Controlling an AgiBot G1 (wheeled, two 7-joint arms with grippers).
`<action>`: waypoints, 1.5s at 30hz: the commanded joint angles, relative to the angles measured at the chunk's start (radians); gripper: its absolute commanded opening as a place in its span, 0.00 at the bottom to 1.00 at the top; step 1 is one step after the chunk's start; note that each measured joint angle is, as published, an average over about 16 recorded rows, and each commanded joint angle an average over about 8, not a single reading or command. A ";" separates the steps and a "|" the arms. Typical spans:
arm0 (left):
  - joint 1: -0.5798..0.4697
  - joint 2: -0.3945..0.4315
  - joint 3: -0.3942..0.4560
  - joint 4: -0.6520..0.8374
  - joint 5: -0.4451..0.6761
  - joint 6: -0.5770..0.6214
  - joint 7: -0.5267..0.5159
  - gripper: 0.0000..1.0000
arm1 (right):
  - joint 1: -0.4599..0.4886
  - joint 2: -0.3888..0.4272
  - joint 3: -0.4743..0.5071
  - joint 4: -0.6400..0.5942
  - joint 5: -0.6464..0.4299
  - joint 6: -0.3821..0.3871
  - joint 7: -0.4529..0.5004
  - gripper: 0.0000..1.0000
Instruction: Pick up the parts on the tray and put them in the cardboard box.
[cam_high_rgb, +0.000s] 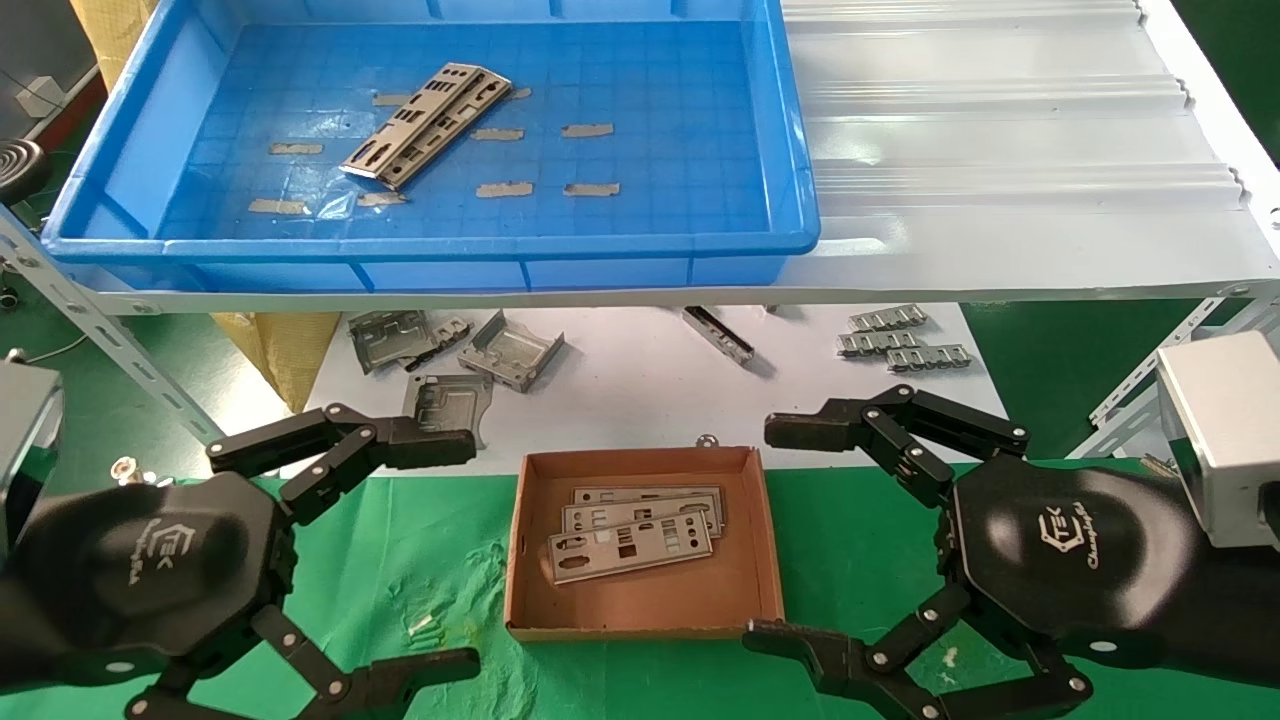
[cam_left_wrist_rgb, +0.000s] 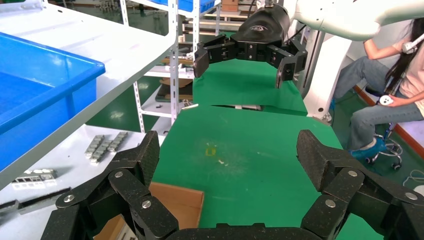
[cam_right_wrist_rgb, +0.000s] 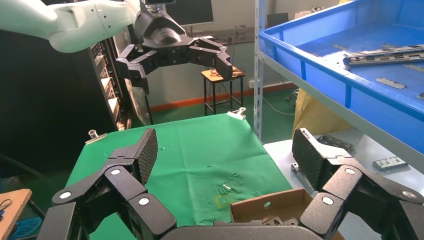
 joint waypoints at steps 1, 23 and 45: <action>0.000 0.000 0.000 0.000 0.000 0.000 0.000 1.00 | 0.000 0.000 0.000 0.000 0.000 0.000 0.000 1.00; 0.000 0.000 0.000 0.000 0.000 0.000 0.000 1.00 | 0.000 0.000 0.000 0.000 0.000 0.000 0.000 1.00; 0.000 0.000 0.000 0.000 0.000 0.000 0.000 1.00 | 0.000 0.000 0.000 0.000 0.000 0.000 0.000 1.00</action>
